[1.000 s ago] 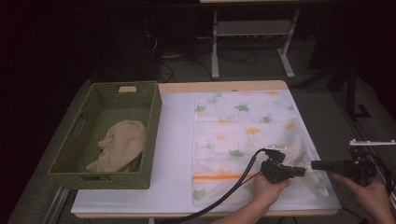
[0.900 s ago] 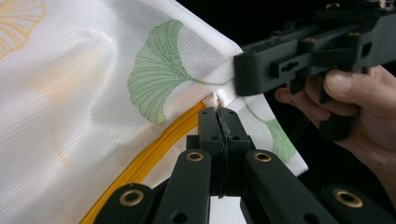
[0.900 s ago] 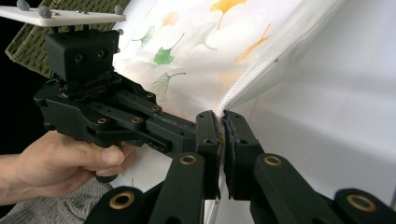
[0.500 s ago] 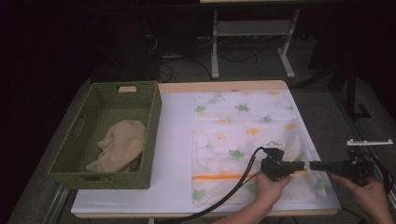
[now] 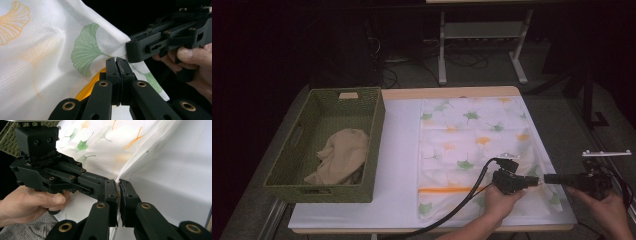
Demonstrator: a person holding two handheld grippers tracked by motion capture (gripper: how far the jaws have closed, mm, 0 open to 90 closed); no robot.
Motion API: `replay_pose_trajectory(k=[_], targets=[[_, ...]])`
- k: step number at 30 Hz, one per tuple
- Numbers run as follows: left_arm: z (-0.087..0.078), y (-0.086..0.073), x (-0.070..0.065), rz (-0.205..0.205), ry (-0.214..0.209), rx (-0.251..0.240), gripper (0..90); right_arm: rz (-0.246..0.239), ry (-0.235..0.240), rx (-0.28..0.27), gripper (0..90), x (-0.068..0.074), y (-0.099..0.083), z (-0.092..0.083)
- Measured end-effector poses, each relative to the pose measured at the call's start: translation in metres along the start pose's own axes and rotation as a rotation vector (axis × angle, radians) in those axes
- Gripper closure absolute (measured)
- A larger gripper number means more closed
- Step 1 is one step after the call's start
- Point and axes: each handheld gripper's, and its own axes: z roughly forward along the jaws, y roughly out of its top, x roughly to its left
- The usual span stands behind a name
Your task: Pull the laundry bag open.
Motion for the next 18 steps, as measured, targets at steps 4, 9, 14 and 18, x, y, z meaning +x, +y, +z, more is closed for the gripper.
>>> replay_pose_trajectory(k=[4,9,14,18], targets=[[0.0002,0.0003,0.0005,-0.001,-0.005,0.000,89.0,0.003,0.001,-0.001,85.0,-0.0004,-0.0002,0.0000],[0.0033,-0.0017,0.0009,-0.002,-0.013,0.023,88.1,0.006,0.004,0.000,85.0,-0.0008,-0.0006,-0.0001],[0.0048,-0.0021,0.0019,-0.006,-0.010,0.029,88.3,0.002,0.002,0.000,85.0,0.0001,-0.0003,-0.0001],[0.0057,-0.0003,0.0009,-0.011,-0.009,0.020,88.2,0.002,0.005,0.001,85.0,0.0007,0.0000,0.0004]])
